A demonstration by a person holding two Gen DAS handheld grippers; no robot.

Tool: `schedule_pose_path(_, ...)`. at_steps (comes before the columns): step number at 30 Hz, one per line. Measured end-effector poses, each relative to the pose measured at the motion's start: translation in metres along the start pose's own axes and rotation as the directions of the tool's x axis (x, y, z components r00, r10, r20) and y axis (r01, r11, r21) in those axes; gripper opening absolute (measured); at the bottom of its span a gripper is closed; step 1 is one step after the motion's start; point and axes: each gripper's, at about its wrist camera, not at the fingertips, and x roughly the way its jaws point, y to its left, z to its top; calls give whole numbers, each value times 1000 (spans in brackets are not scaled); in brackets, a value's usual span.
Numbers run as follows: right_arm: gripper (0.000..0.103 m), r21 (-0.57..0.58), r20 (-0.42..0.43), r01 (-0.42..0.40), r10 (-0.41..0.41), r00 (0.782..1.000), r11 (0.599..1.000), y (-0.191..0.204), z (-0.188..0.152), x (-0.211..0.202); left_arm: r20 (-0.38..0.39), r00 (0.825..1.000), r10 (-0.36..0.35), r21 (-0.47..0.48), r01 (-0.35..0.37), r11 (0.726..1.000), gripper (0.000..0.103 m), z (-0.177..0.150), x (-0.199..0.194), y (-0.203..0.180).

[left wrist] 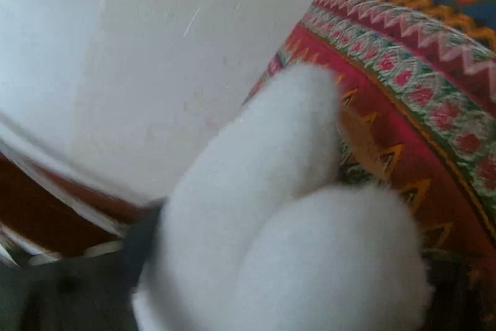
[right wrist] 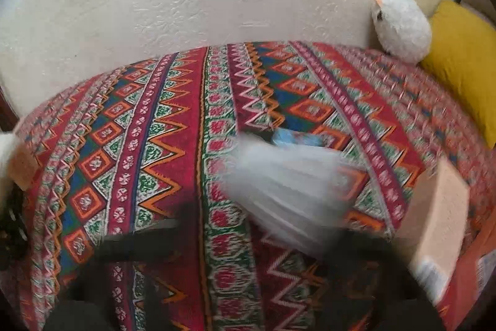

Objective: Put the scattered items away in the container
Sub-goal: 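Grasp the white plush toy with left tool while right tool grasps the white lamp cup, then carry plush toy and lamp cup into the pink box and release both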

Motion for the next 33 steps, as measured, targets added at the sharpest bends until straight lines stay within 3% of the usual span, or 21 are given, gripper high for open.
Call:
schedule_pose_path(2, 5, -9, 38, -11, 11, 999, 1000, 1, -1, -20, 34, 999, 15, 5, -15, 1000, 58, -8, -13, -2)
schedule_pose_path(6, 5, -97, 133, -13, 26, 991, 995, 6, -13, -79, 111, 994, 13, -62, -6, 998, 57, -37, -70, 9)
schedule_pose_path(8, 5, -100, 142, -54, 67, 988, 994, 6, -26, -111, 139, 990, 7, -102, 8, 995, 57, -53, -110, 15)
schedule_pose_path(12, 5, -91, 137, -131, 143, 980, 987, 8, -60, -172, 189, 981, -41, -178, 76, 981, 58, -89, -196, 27)
schedule_pose_path(16, 5, -110, 136, -177, 191, 972, 978, 6, -100, -227, 267, 960, -79, -240, 146, 960, 58, -116, -274, 52)
schedule_pose_path(19, 5, -134, 137, -198, 216, 967, 971, 5, -134, -270, 321, 935, -151, -314, 256, 914, 58, -138, -316, 79)
schedule_pose_path(22, 5, -142, 133, -218, 237, 962, 966, 2, -165, -302, 363, 891, -271, -370, 405, 836, 58, -145, -318, 106)
schedule_pose_path(25, 5, -136, 133, -233, 251, 959, 963, -6, -195, -334, 402, 835, -376, -402, 529, 747, 58, -158, -332, 123)
schedule_pose_path(29, 5, -122, 141, -237, 254, 957, 964, -22, -223, -362, 452, 735, -505, -425, 675, 603, 58, -176, -350, 142)
schedule_pose_path(30, 5, -117, 144, -236, 251, 957, 965, -28, -230, -369, 456, 717, -527, -425, 696, 579, 58, -174, -345, 142)
schedule_pose_path(33, 5, -92, 151, -226, 238, 960, 970, -47, -249, -387, 478, 631, -611, -417, 775, 475, 58, -179, -351, 139)
